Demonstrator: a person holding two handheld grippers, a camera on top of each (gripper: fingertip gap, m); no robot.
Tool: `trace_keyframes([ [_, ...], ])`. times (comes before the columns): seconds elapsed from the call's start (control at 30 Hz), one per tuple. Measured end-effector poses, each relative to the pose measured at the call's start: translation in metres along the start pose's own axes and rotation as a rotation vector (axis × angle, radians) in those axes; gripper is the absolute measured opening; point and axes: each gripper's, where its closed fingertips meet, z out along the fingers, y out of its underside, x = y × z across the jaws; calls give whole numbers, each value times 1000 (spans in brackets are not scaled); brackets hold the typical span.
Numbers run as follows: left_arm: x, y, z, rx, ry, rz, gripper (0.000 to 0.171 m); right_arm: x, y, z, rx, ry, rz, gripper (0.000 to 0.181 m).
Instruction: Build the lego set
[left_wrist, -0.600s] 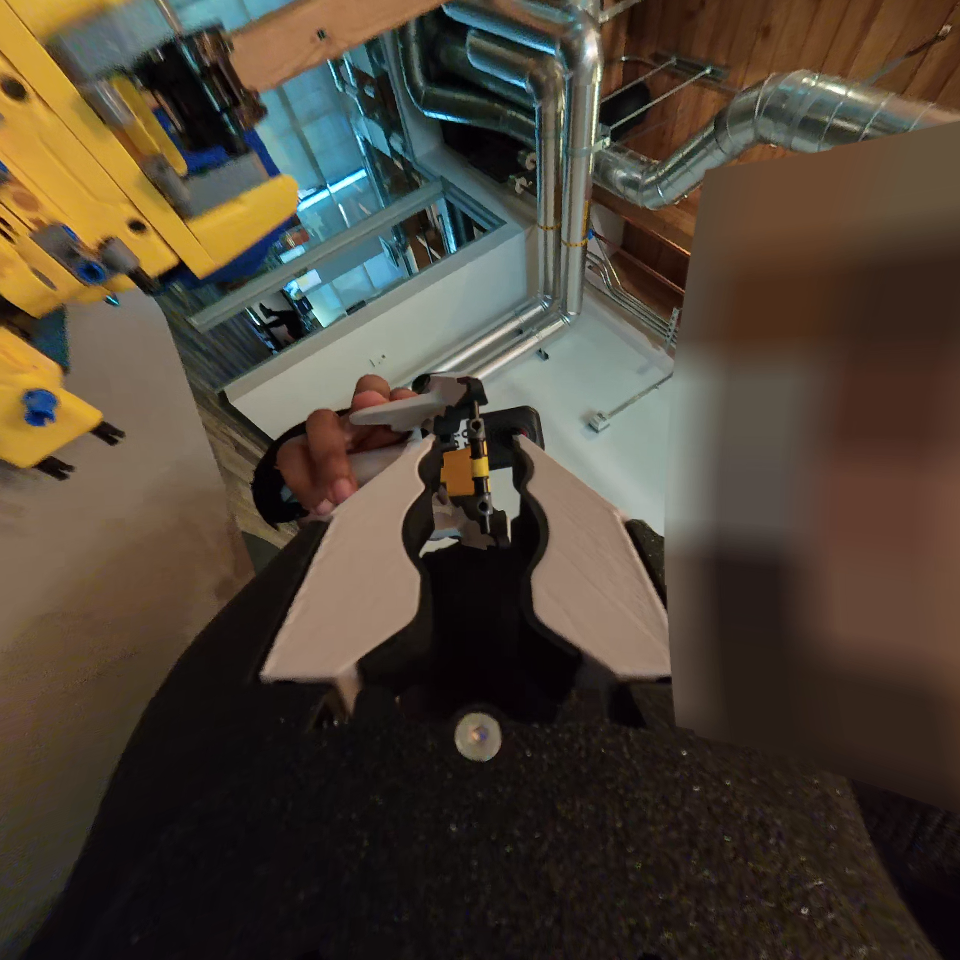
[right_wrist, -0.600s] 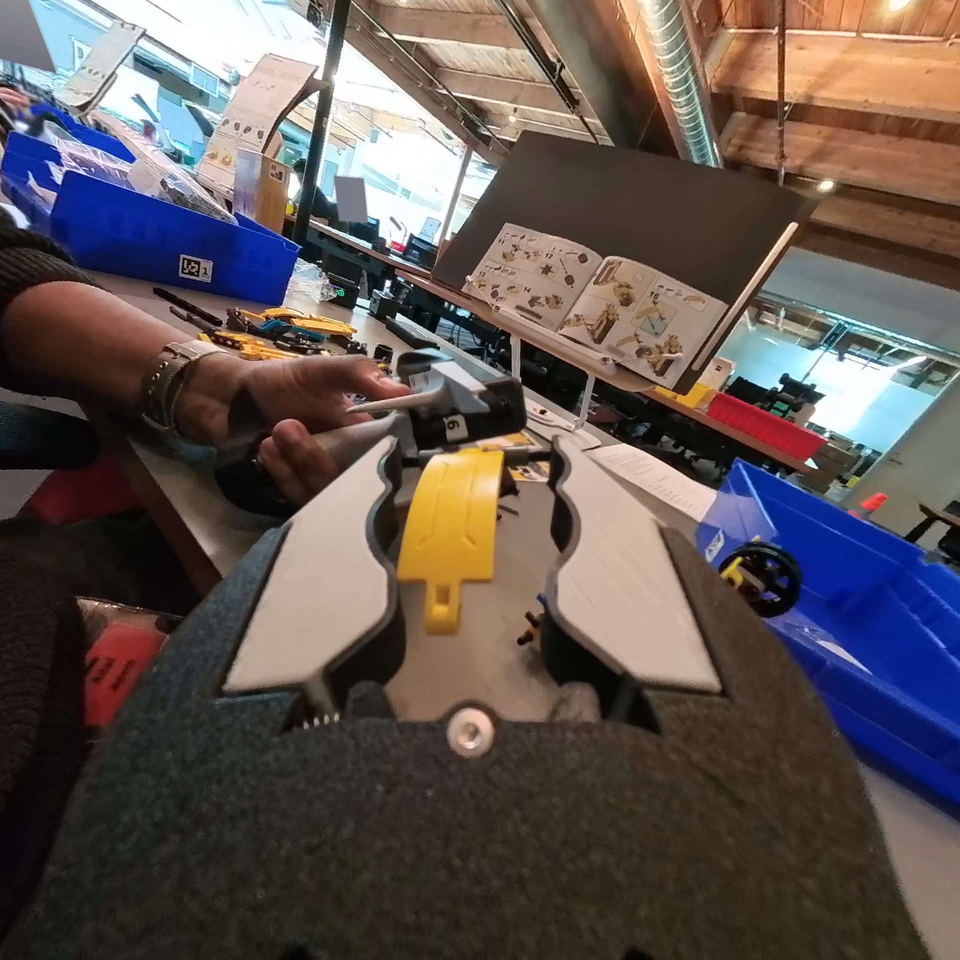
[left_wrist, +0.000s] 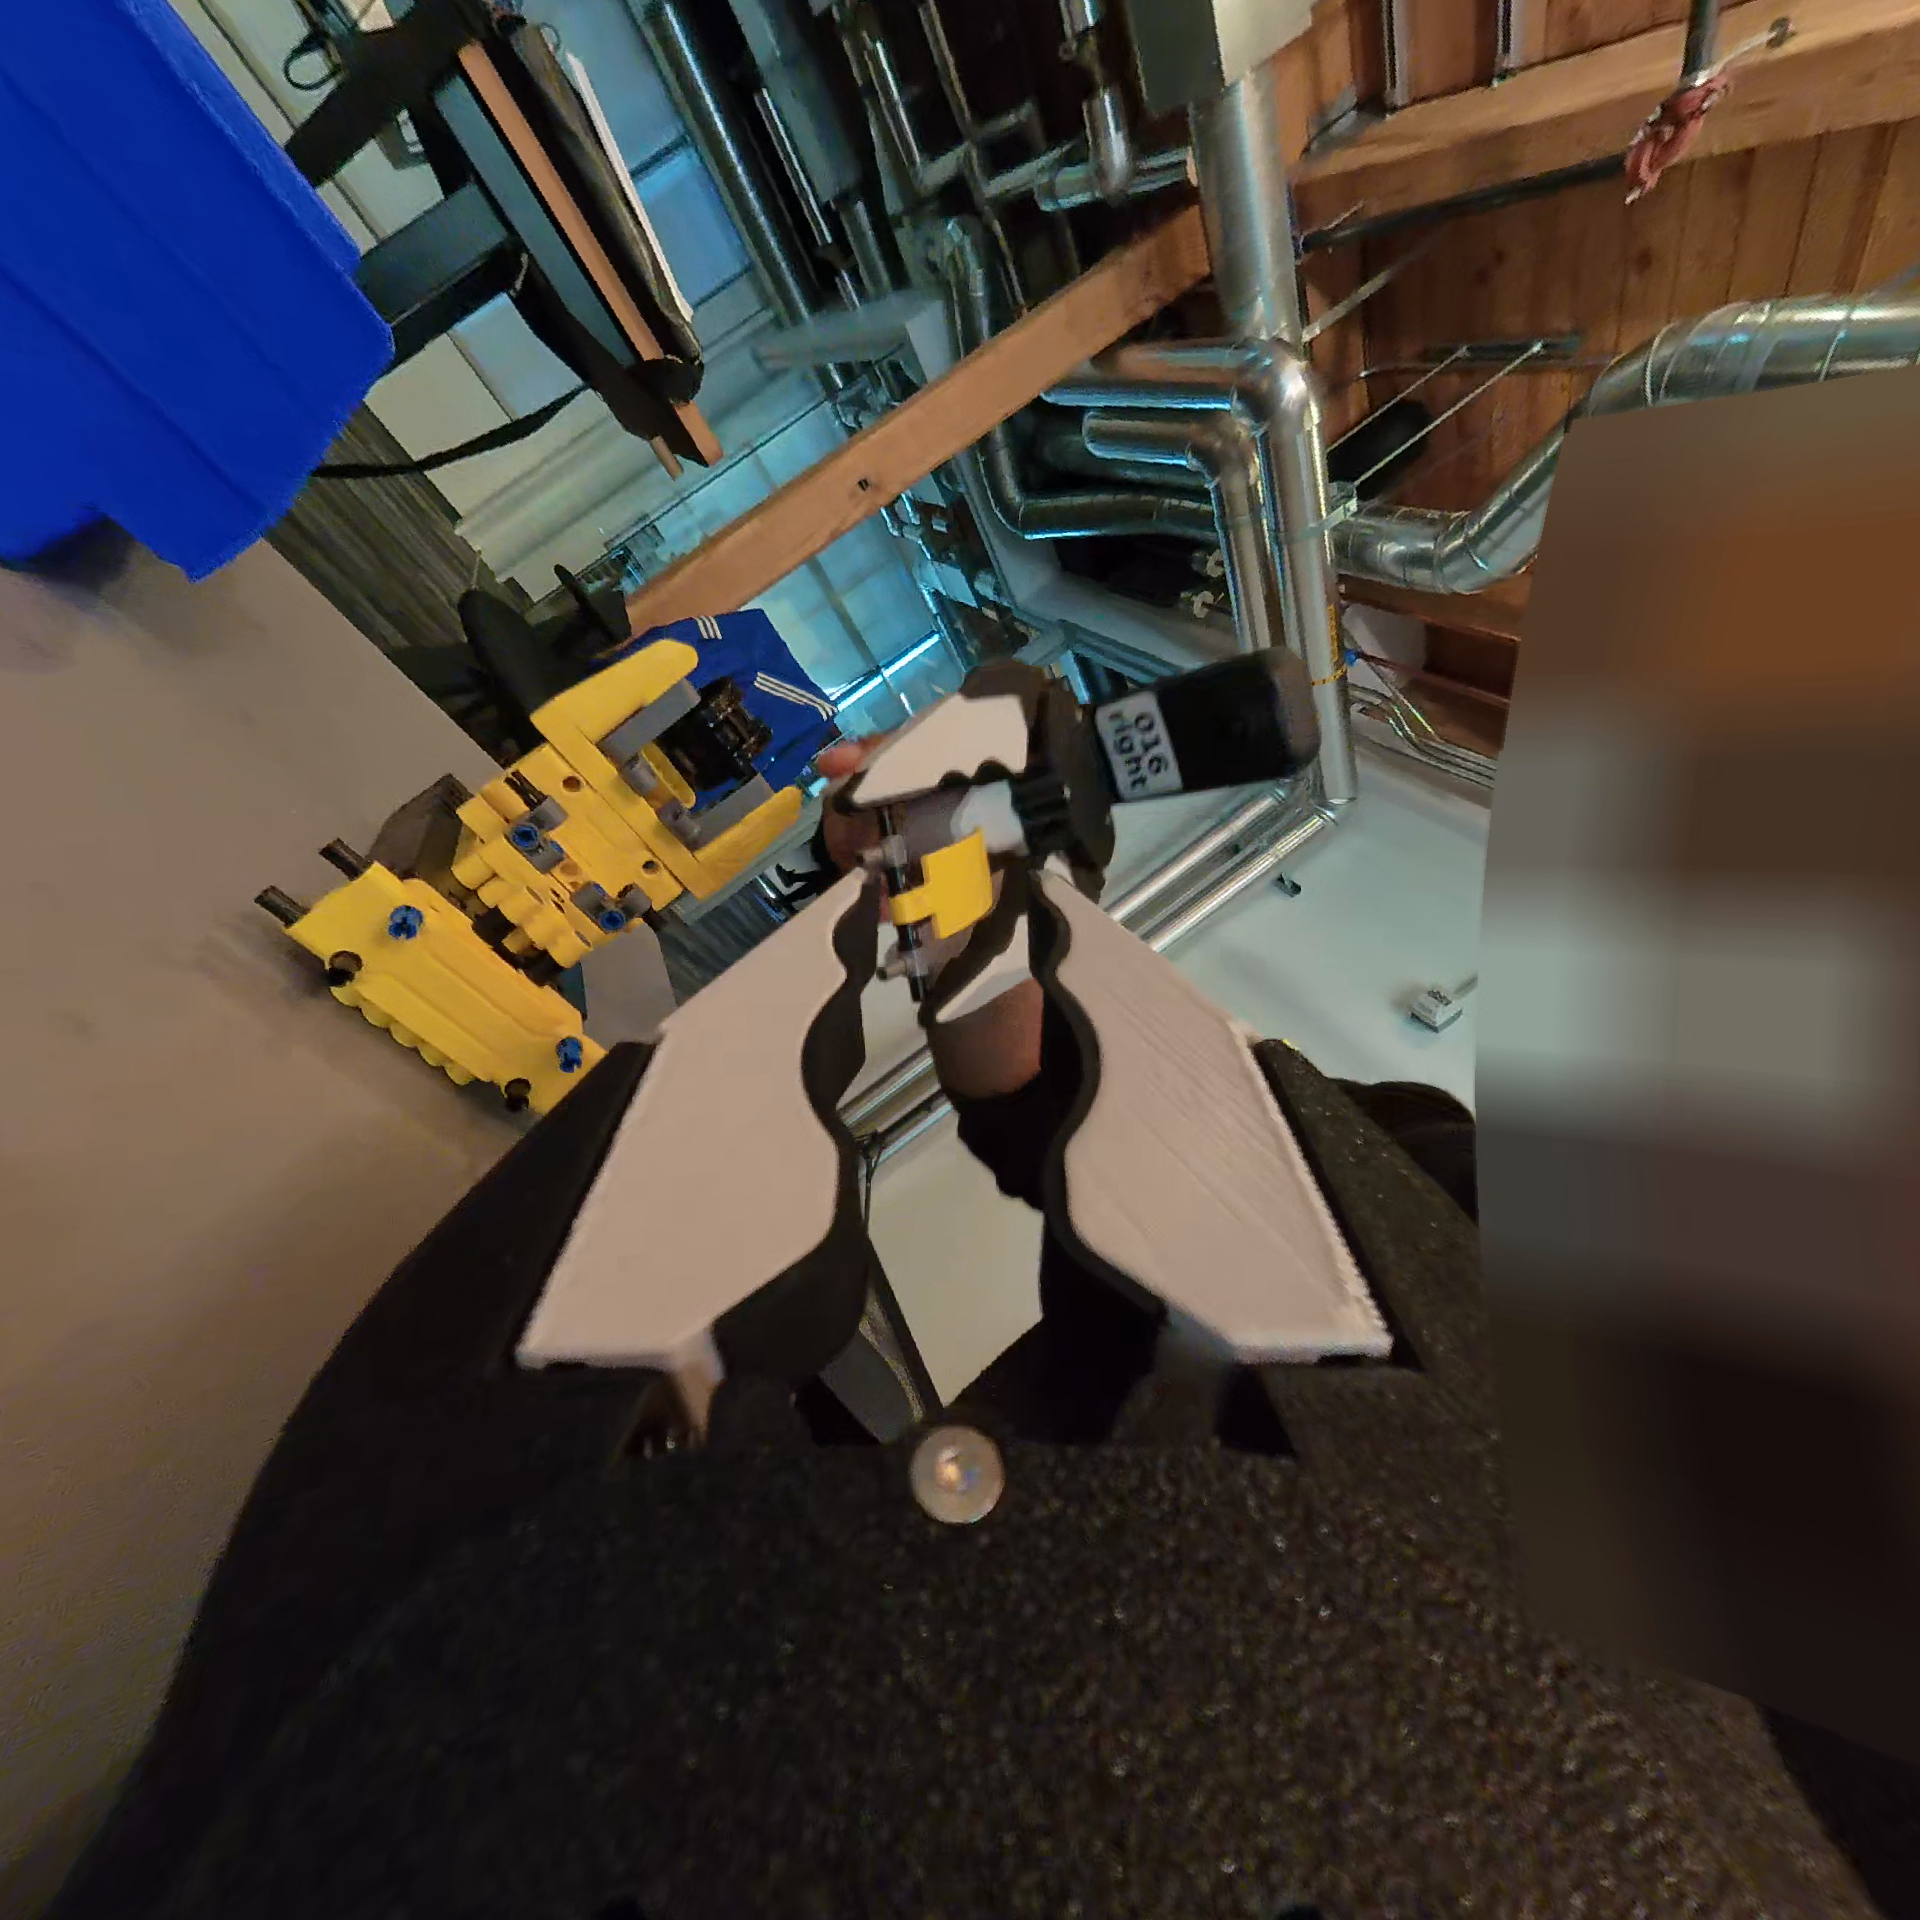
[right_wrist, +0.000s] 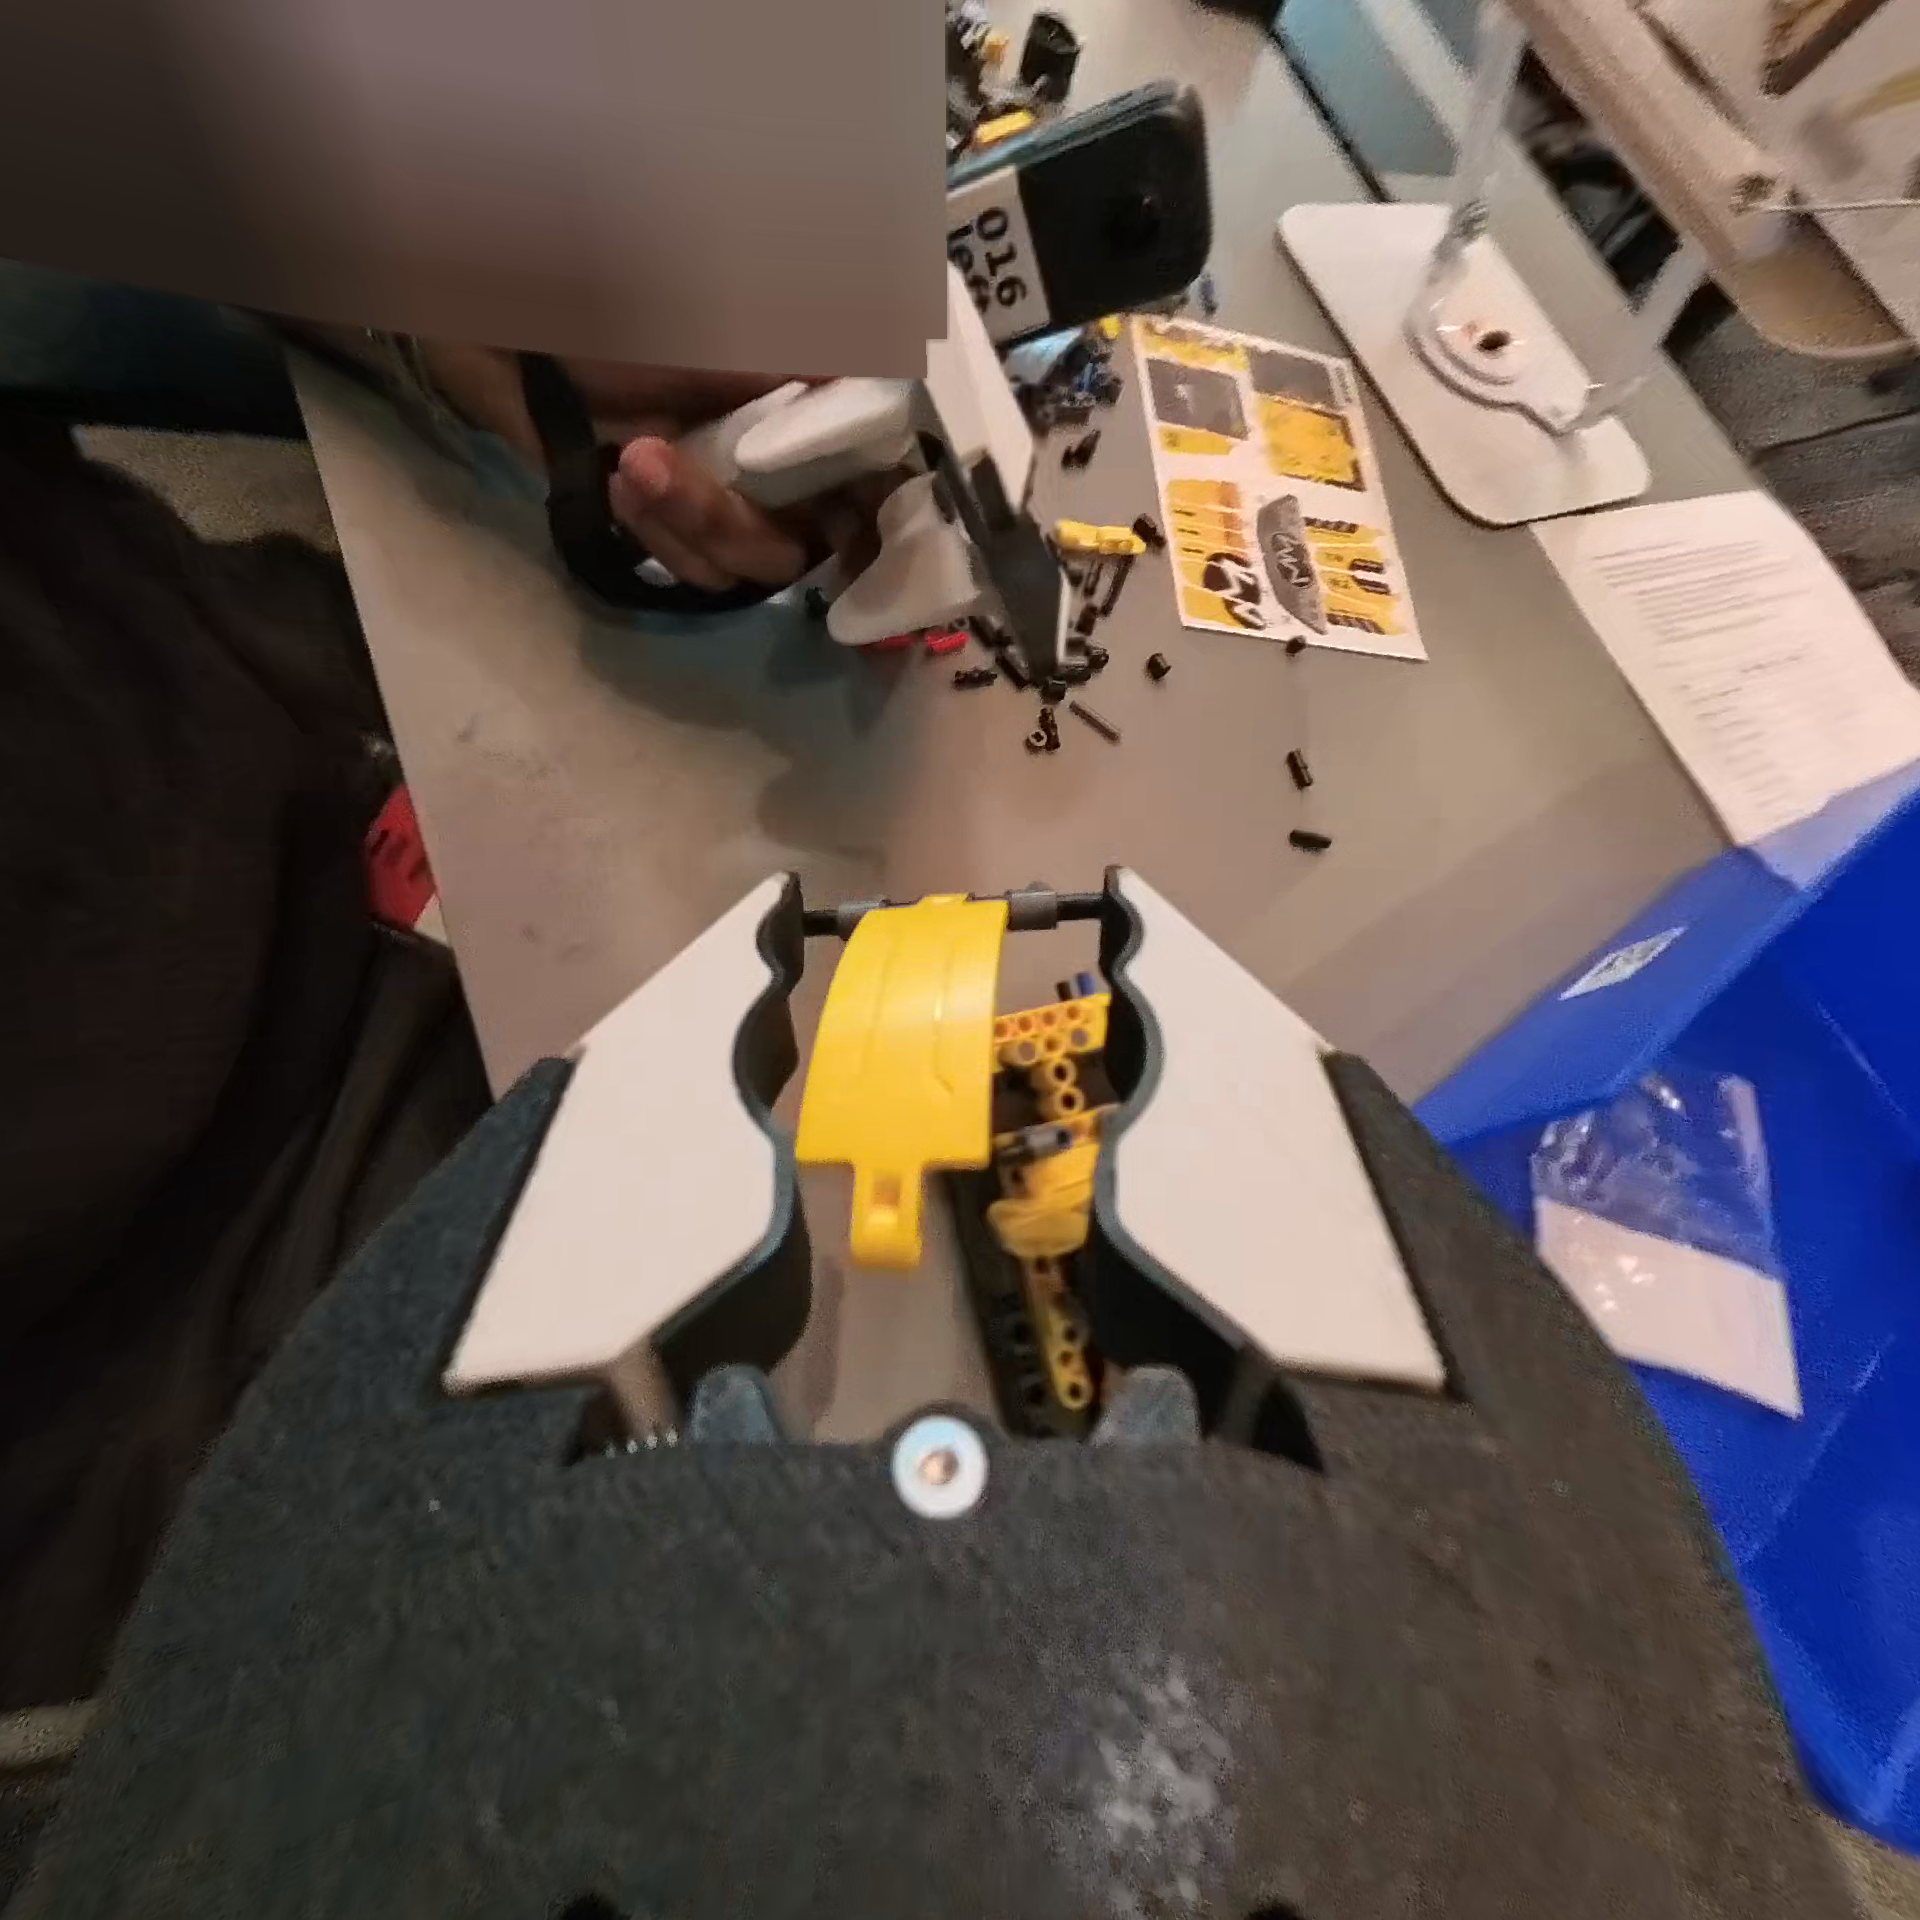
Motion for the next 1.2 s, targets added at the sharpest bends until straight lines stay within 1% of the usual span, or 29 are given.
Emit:
trace_keyframes([
  [0.1, 0, -5, -3, 15, -1, -1, 28, 15, -7, 6, -117, -95, -50, 56],
  [0.23, -1, -11, -8, 38, 8, -31, 28, 28, -3, 18, -296, -199, -95, 56],
  [0.33, -1, -6, -5, -6, 10, -43, 28, 26, 16, 32, -430, -273, -69, 56],
  [0.4, -1, -3, -3, -14, 10, -44, 28, 23, 30, 38, -498, -299, -83, 56],
  [0.57, 0, 1, 0, -25, 20, -61, 28, 17, 41, 44, -603, -360, -41, 57],
  [0.7, -2, 3, 0, -43, -4, -28, 28, 17, 57, 48, -709, -394, -51, 57],
  [0.9, -3, 2, -1, -43, -12, -22, 28, 19, 73, 51, -820, -414, -46, 57],
  [1.2, 3, 3, 2, -41, 8, -21, 28, 15, 73, 53, -830, -403, -22, 57],
])
